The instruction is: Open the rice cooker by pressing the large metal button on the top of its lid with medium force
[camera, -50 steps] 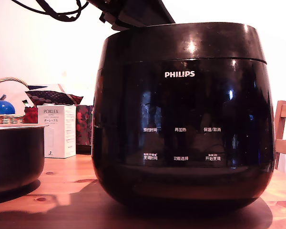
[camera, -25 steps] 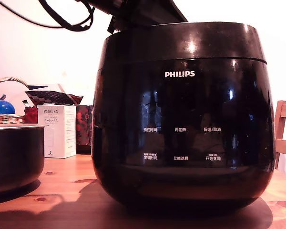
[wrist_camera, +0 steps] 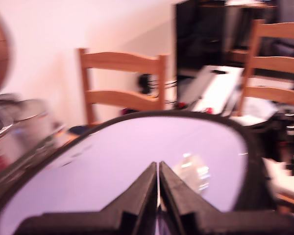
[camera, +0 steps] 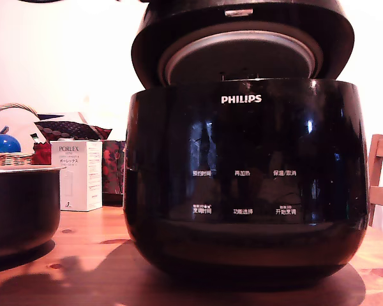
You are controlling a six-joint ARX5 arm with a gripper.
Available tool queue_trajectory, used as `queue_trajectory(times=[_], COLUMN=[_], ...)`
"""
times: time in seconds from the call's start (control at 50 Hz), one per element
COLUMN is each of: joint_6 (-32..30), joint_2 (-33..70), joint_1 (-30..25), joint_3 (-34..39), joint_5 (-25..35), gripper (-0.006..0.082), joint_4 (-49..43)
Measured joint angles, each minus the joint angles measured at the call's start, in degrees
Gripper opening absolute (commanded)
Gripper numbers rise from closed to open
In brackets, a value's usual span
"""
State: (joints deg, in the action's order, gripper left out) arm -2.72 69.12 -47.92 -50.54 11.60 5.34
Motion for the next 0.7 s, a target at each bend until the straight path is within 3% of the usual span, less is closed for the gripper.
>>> queue_trajectory(times=[0.7], joint_6=[-0.48], joint_2=[-9.33], joint_1=[11.02], joint_3=[0.0], joint_5=[-8.81], gripper=[-0.0024], joint_4=[-7.87])
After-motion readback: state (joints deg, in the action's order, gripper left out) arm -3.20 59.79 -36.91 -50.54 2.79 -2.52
